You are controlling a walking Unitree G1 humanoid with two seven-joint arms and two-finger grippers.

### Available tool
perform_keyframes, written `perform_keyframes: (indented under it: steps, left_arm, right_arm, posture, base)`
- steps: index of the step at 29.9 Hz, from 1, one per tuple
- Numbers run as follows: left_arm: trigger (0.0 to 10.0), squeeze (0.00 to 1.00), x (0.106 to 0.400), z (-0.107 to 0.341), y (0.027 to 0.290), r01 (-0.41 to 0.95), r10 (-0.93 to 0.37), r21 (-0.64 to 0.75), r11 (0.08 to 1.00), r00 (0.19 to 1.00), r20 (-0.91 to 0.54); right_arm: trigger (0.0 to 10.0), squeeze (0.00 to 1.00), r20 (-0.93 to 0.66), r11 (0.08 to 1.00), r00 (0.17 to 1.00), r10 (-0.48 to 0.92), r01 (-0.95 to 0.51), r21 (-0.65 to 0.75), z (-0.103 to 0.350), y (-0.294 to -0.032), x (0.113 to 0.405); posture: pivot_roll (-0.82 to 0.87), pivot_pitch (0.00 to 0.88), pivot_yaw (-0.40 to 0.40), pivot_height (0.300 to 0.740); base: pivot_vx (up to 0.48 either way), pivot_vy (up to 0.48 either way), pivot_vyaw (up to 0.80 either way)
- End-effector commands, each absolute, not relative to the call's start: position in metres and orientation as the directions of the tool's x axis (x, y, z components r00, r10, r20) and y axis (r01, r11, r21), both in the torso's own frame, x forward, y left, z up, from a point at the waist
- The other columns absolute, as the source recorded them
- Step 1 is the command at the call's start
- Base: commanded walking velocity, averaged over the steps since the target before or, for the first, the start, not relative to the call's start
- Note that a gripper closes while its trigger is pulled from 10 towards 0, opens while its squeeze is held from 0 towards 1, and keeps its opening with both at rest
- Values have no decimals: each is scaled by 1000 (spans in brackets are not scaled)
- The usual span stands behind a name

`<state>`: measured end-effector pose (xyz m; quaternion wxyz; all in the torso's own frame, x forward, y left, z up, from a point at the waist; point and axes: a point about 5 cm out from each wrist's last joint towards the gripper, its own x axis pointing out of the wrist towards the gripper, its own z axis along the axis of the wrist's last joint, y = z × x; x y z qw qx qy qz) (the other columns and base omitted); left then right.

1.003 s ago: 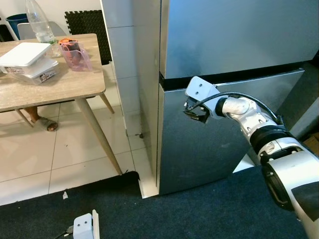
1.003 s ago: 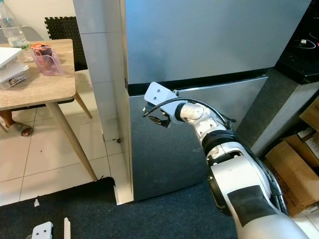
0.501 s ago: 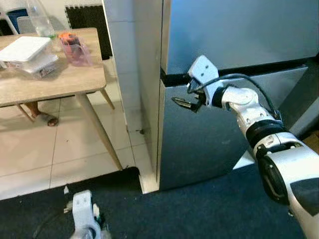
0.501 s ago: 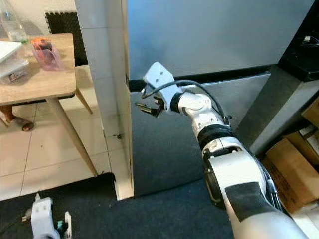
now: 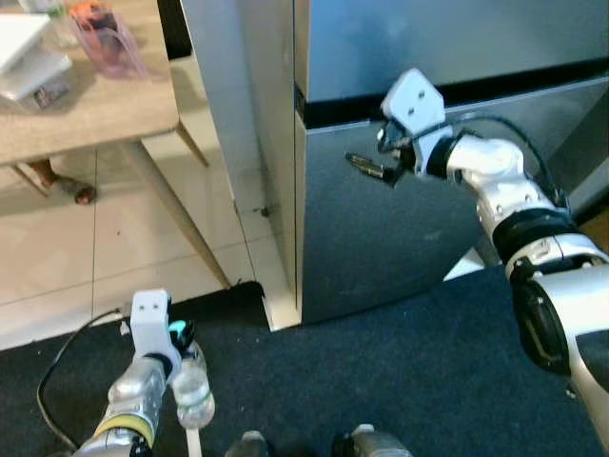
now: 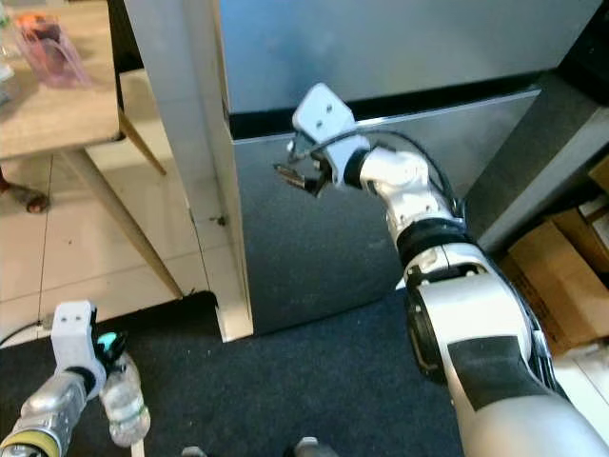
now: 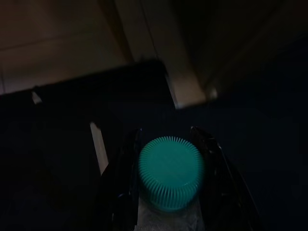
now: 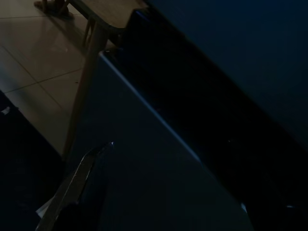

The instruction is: Restocking fridge

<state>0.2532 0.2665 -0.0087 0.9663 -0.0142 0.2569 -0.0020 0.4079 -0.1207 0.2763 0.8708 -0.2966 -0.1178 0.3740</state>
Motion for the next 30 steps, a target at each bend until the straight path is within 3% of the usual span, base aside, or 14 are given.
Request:
perform_keyframes:
  steps: [1, 5, 8, 12, 17, 30]
  left_arm:
    - [10000, 0, 235, -28, 254, 50, -56, -25, 998, 823, -565]
    - [10000, 0, 207, -50, 243, 117, -92, -4, 993, 752, -653]
    - [10000, 0, 181, -67, 239, 140, -98, -2, 990, 681, -726]
    - [10000, 0, 147, -83, 236, 147, -93, -6, 989, 587, -804]
    - [10000, 0, 123, -93, 233, 142, -93, -20, 990, 528, -844]
    - [10000, 0, 123, -94, 231, 150, -93, -17, 989, 521, -849]
  right_arm:
    - [10000, 0, -43, 523, 685, 728, -594, -612, 274, -120, 408]
    - [10000, 0, -106, 450, 691, 715, -571, -687, 277, -118, 408]
    - [10000, 0, -255, 273, 663, 704, -584, -765, 269, -114, 406]
    - [10000, 0, -544, -46, 508, 668, -701, -711, 249, -113, 397]
    - [10000, 0, -609, -140, 397, 687, -750, -646, 252, -108, 391]
    - [10000, 0, -715, -206, 365, 596, -791, -575, 247, -123, 390]
  posture:
    - [0, 251, -53, 740]
    - [-2, 250, -55, 740]
    - [-3, 249, -58, 740]
    - [-9, 242, -68, 740]
    - [-11, 242, -67, 740]
    - [-17, 243, -72, 740]
  base:
    - [0, 0, 0]
    - [0, 0, 0]
    - [0, 0, 0]
    - [0, 0, 0]
    - [0, 0, 0]
    - [0, 0, 0]
